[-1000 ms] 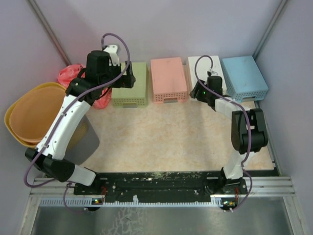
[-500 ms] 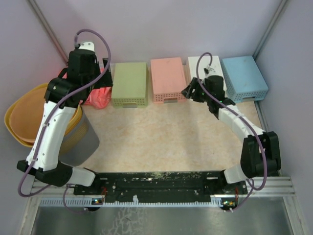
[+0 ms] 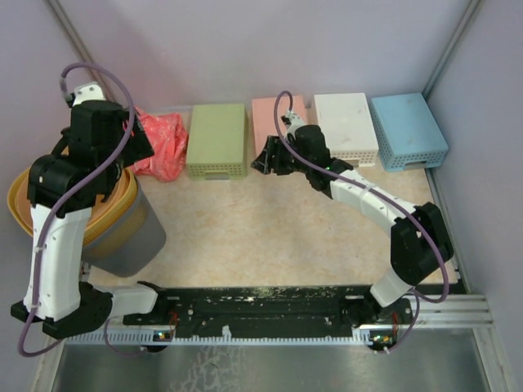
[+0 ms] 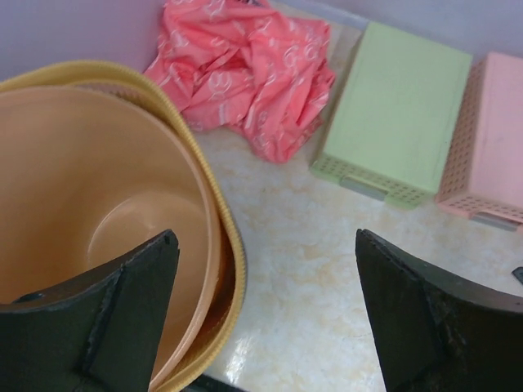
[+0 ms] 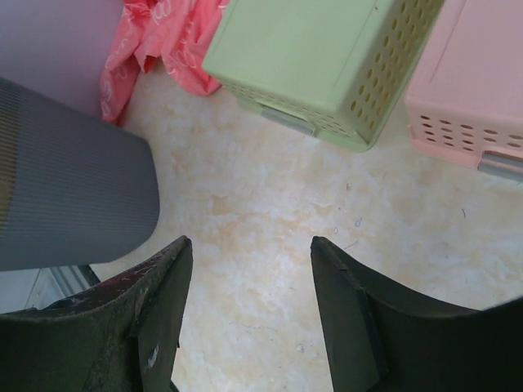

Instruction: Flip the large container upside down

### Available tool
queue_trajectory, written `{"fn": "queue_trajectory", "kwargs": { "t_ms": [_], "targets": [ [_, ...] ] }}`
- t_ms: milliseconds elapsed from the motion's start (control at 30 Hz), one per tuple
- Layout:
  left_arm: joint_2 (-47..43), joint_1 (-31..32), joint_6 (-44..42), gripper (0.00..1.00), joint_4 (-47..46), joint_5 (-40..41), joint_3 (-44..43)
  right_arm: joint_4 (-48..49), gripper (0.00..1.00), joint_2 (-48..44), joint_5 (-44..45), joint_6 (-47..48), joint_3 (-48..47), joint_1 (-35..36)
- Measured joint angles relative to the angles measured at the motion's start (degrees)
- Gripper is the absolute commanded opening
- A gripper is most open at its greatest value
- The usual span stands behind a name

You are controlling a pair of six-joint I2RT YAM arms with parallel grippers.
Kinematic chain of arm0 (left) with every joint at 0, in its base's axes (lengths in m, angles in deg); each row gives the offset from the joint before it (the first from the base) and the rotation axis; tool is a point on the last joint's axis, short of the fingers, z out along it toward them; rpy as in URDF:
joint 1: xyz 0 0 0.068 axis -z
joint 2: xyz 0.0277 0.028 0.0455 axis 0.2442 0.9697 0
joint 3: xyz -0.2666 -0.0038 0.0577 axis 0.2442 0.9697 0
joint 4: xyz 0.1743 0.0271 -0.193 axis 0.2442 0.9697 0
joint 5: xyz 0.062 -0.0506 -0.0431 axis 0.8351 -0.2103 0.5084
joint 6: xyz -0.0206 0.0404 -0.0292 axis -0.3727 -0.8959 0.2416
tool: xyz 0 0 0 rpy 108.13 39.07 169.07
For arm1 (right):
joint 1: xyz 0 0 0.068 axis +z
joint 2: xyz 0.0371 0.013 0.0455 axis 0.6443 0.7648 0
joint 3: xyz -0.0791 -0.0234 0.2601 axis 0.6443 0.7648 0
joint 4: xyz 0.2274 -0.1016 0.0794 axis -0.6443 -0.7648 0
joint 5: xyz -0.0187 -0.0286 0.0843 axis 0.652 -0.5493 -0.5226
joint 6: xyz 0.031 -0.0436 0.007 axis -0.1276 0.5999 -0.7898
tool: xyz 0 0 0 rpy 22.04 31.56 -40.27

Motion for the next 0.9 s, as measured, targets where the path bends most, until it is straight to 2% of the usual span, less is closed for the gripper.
{"fn": "queue_trajectory", "kwargs": {
  "t_ms": [333,600,667,767,900],
  "targets": [
    [-3.28,-5.18,3.69,0.54,4.61,3.17,8.61,-2.23,0.60,2.27,0.79,0.07,0.00,0.04],
    [-3.15,-7.43,4.33,0.46,5.01,2.25,13.97,-2.27,0.60,2.27,0.94,0.09,0.00,0.04],
    [-3.32,-7.87,4.22,0.41,4.92,1.79,14.86,-2.27,0.60,2.27,0.96,0.09,0.00,0.04],
    [-3.89,-8.79,3.91,0.29,3.13,0.57,16.79,-2.25,0.60,2.27,0.96,0.09,0.00,0.04],
    [-5.07,-10.01,1.07,0.05,-1.03,-4.68,18.88,-2.32,0.60,2.29,0.96,0.09,0.00,0.04]
  ]
}}
